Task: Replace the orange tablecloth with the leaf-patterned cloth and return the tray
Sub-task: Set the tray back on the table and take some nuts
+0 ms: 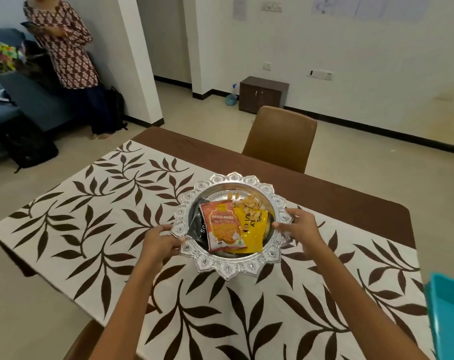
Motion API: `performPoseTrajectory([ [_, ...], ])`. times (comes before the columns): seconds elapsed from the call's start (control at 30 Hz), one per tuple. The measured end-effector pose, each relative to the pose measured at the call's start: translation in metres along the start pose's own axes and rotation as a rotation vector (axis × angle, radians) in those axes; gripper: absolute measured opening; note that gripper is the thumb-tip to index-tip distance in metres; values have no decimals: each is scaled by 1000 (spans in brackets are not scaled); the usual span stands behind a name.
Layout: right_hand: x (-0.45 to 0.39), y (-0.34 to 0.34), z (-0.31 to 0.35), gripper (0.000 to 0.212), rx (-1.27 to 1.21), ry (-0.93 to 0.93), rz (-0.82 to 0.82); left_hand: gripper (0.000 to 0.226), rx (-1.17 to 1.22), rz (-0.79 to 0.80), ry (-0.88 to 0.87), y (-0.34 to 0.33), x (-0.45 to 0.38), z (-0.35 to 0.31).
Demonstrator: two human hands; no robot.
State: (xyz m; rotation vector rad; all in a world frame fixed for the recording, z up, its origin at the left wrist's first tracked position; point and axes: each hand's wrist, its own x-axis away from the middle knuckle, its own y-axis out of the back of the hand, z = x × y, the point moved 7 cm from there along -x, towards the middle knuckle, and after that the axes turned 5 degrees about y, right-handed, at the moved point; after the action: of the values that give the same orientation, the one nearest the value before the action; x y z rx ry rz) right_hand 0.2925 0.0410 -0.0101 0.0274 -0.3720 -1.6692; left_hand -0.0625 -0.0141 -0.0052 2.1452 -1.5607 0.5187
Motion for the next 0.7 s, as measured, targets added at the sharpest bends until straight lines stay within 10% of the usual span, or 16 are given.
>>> performPoseTrajectory([
  [0.47, -27, -4, -22, 91, 186, -3, -29, 46, -13, 23, -2, -12, -41, 3],
  [0.7, -1, -50, 52, 46, 646, 532, -110, 52, -56, -26, -63, -13, -42, 10],
])
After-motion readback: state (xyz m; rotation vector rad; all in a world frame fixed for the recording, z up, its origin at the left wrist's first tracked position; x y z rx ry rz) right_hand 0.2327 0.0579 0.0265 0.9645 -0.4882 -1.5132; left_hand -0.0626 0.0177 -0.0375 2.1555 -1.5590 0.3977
